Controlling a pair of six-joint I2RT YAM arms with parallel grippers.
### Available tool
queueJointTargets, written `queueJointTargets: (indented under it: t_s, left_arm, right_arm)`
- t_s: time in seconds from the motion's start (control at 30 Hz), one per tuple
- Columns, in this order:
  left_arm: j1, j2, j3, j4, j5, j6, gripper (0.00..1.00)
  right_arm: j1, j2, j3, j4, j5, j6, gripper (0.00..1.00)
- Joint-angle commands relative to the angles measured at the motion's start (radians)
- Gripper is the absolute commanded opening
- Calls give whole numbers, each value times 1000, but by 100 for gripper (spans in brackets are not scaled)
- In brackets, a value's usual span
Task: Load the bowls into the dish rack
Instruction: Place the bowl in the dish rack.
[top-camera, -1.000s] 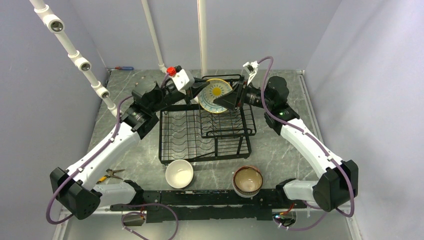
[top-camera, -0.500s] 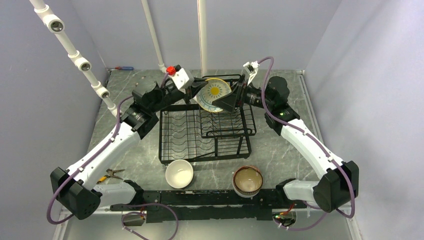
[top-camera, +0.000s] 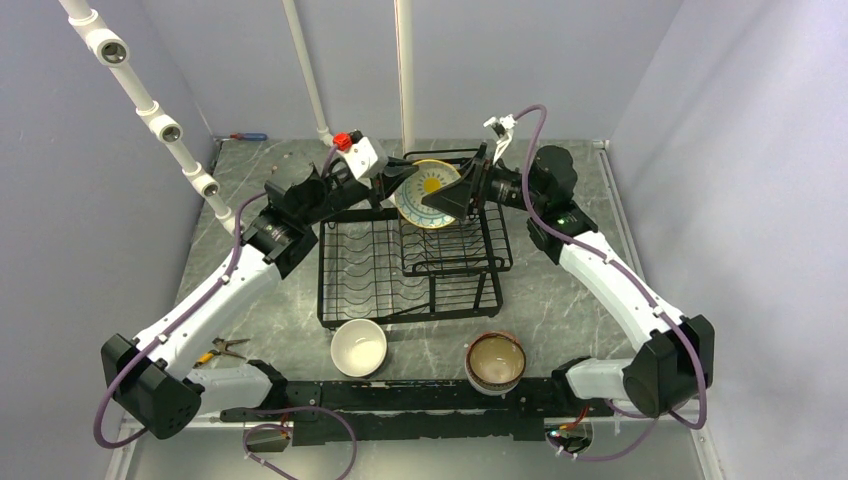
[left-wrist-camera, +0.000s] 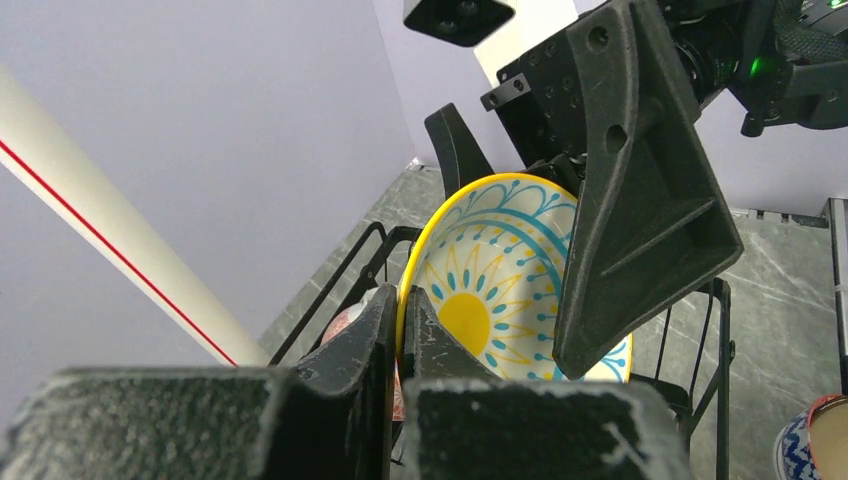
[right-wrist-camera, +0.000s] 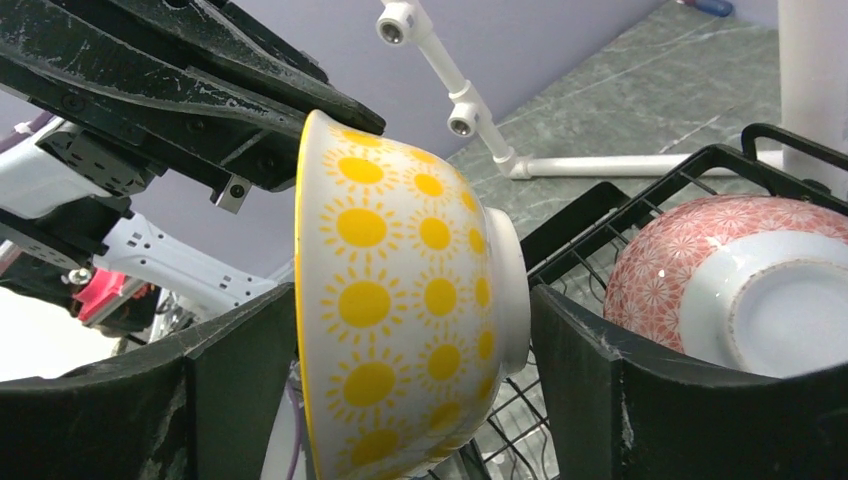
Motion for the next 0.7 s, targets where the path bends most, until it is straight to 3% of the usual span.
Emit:
queueJointTargets:
  t_s: [0.0, 0.1, 0.23, 0.37, 0.67]
  left_arm:
    - [1, -3, 15, 83, 6, -17, 3]
    - [1, -3, 19, 73, 1, -7, 3]
    - [1, 0, 24, 57, -5, 4, 3]
    - [1, 0, 20, 57, -11, 5, 3]
    - [1, -3, 19, 22, -39, 9, 4]
  right_arm:
    - [2, 9, 51, 38, -41, 18, 83]
    - [2, 3, 51, 11, -40, -3, 72]
    - [1, -10, 48, -12, -35, -25, 32]
    - [2, -20, 44, -29, -22, -40, 3]
    - [1, -37, 45, -55, 9, -59, 0]
